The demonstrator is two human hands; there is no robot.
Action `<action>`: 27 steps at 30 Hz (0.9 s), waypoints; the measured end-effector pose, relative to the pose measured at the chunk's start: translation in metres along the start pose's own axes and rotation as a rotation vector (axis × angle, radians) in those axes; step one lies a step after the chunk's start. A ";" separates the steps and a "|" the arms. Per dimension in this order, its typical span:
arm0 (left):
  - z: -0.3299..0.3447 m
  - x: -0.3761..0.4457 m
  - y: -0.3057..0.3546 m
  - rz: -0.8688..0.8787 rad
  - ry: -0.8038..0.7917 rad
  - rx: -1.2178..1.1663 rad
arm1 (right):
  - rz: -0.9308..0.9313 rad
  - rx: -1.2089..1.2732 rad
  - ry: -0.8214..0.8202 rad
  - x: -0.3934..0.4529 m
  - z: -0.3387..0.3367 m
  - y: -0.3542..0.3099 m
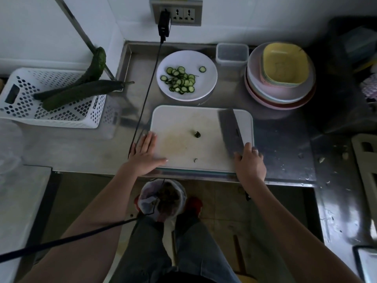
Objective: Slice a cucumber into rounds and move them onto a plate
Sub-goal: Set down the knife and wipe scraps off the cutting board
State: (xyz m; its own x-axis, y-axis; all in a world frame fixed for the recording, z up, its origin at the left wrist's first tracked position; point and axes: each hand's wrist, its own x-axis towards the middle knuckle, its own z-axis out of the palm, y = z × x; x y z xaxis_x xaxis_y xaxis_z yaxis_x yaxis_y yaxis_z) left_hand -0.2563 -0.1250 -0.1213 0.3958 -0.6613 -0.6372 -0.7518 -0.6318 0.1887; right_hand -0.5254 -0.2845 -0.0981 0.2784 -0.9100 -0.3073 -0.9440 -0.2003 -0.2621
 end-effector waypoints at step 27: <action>-0.009 0.006 -0.001 -0.023 0.414 -0.531 | -0.542 0.353 0.095 -0.017 0.085 -0.099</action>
State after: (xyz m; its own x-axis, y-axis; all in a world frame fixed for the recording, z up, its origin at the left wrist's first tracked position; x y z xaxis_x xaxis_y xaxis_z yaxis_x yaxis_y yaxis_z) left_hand -0.2487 -0.1321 -0.1184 0.6574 -0.6792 -0.3264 -0.4212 -0.6904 0.5881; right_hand -0.4220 -0.2178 -0.1450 0.6664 -0.7449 0.0306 -0.5552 -0.5232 -0.6465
